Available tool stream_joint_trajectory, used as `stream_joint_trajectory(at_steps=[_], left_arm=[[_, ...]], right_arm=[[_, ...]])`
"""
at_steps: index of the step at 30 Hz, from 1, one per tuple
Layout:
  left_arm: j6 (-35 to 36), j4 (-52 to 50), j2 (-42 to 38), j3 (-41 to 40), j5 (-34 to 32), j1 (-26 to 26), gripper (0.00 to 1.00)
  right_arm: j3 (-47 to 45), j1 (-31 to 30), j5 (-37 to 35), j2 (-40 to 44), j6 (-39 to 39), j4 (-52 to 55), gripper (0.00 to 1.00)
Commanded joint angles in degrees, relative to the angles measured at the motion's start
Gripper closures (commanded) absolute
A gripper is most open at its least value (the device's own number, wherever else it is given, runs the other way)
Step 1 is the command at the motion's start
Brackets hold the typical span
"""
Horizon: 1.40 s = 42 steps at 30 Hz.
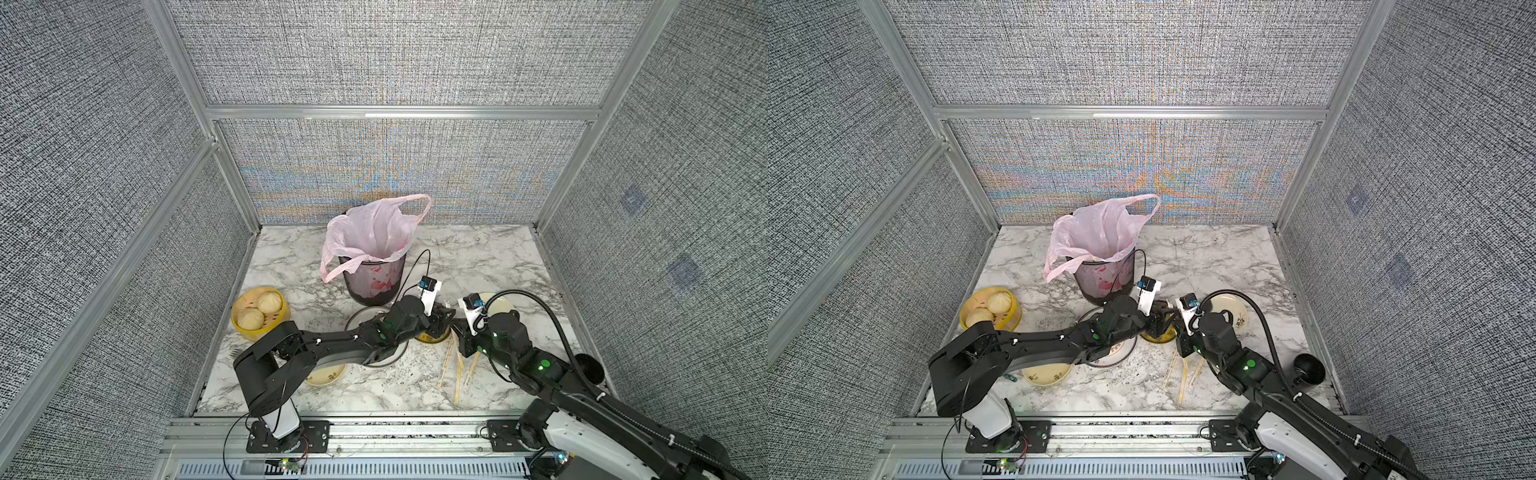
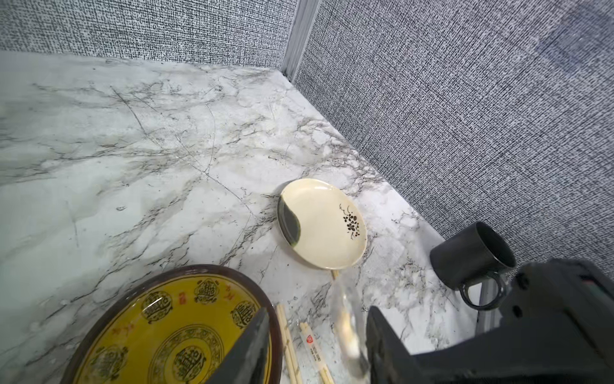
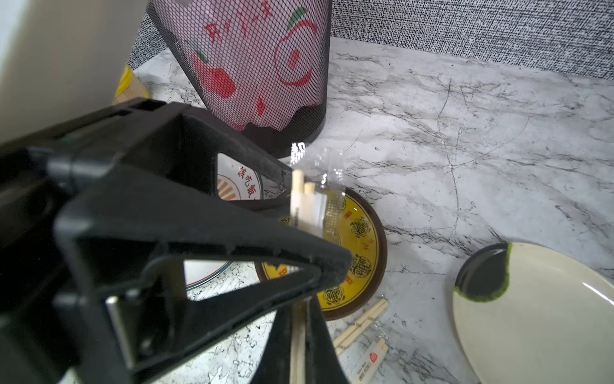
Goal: Remove the packaging of disposable chopsticks
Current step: Pick up the disposable chopsticks from the center of the board.
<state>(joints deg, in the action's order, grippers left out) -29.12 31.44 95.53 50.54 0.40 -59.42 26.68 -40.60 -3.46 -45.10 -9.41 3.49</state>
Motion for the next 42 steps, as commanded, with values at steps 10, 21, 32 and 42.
stream_joint_trajectory(at_steps=[10,21,32,42], left_arm=[[-0.7,7.7,-0.4,-1.7,3.6,0.0,0.94],[5.5,3.1,-7.5,-3.2,3.4,0.1,1.00],[19.4,-12.7,-22.5,-3.3,11.4,2.7,1.00],[22.1,-11.2,-30.5,-8.8,21.5,4.2,1.00]], right_arm=[[-1.5,-1.1,0.1,-0.1,0.9,-6.0,1.00],[-2.8,-0.8,0.8,-2.2,0.0,-11.3,0.46],[-5.0,2.5,26.3,-2.1,4.7,-20.2,0.02],[-5.5,1.1,36.2,-13.1,4.9,-30.5,0.40]])
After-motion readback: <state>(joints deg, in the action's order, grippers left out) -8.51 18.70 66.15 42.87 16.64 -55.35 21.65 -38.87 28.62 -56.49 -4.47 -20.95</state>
